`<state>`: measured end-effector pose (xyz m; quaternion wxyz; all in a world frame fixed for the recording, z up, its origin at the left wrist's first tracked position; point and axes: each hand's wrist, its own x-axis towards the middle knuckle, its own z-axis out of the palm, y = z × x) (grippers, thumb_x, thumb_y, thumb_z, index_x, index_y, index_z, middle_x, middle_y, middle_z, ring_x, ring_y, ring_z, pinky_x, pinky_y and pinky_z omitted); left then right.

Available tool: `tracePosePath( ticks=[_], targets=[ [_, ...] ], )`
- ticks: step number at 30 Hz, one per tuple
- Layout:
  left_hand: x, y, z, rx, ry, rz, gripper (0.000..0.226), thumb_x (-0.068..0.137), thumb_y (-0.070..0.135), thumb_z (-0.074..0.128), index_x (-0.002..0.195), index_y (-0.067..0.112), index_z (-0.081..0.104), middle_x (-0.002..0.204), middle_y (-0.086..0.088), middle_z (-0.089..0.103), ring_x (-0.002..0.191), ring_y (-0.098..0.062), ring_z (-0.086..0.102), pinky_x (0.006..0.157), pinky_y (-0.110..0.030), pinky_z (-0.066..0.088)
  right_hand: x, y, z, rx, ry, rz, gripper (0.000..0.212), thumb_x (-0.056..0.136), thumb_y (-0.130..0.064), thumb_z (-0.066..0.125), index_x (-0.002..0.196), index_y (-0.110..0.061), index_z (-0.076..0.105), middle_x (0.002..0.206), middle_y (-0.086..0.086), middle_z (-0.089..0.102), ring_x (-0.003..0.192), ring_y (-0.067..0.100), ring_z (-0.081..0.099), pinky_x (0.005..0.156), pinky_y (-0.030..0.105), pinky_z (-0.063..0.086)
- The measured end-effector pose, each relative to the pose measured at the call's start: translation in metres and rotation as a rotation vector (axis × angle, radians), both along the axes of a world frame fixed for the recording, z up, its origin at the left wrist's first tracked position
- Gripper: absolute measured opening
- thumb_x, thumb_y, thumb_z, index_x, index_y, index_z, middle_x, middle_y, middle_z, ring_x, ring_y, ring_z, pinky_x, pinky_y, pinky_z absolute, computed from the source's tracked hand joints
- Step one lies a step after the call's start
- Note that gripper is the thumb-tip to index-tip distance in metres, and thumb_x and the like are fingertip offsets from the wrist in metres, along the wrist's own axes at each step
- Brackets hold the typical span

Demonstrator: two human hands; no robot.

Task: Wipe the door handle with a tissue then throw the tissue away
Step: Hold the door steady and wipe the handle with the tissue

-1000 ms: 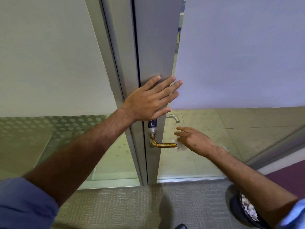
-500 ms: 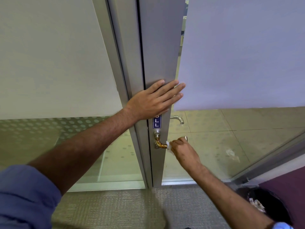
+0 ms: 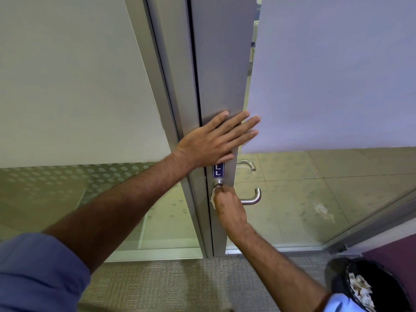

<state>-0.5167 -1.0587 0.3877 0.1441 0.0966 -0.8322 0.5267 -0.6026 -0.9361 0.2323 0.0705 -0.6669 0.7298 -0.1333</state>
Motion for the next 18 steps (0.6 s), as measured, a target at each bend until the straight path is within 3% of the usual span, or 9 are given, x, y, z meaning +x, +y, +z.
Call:
tracePosePath(
  ticks=[3,7,10,15,18],
  targets=[
    [0.0,0.001,0.0,0.011,-0.013,0.009,0.088,0.105,0.068,0.028,0.174,0.017,0.007,0.178,-0.011,0.007,0.162,-0.032,0.016,0.128,-0.05,0.015,-0.004,0.004,-0.002,-0.005,0.093,0.095,0.05,0.082,0.01,0.062,0.129,0.002,0.049,0.117,0.018,0.057,0.104,0.029,0.054,0.076,0.036,0.053],
    [0.001,0.002,0.0,0.018,-0.022,0.013,0.092,0.104,0.071,0.03,0.174,0.017,0.005,0.178,-0.011,0.005,0.163,-0.032,0.014,0.129,-0.049,0.015,-0.034,0.018,-0.003,-0.034,0.245,0.399,0.073,0.074,0.015,0.064,0.142,0.006,0.036,0.124,0.018,0.05,0.105,0.032,0.051,0.063,0.034,0.048],
    [0.001,0.001,-0.001,0.012,-0.018,0.005,0.09,0.104,0.069,0.028,0.174,0.017,0.006,0.178,-0.012,0.004,0.163,-0.033,0.014,0.129,-0.051,0.013,-0.078,0.029,-0.001,-0.124,0.337,0.608,0.086,0.065,0.012,0.075,0.143,0.0,0.04,0.126,0.01,0.05,0.103,0.026,0.055,0.056,0.028,0.05],
    [-0.001,-0.001,-0.001,0.007,-0.008,0.0,0.086,0.106,0.066,0.027,0.174,0.016,0.008,0.178,-0.013,0.005,0.163,-0.034,0.015,0.128,-0.051,0.012,-0.139,0.031,-0.01,-0.233,0.43,0.741,0.078,0.078,0.007,0.074,0.146,0.001,0.036,0.127,0.013,0.059,0.109,0.028,0.058,0.068,0.035,0.06],
    [-0.001,-0.001,-0.002,0.009,-0.004,0.005,0.087,0.106,0.066,0.029,0.174,0.016,0.008,0.178,-0.013,0.005,0.162,-0.034,0.014,0.128,-0.051,0.012,-0.168,0.028,-0.011,-0.275,0.477,0.737,0.057,0.085,0.004,0.062,0.139,-0.001,0.045,0.124,0.011,0.06,0.114,0.029,0.058,0.072,0.032,0.059]
  ],
)
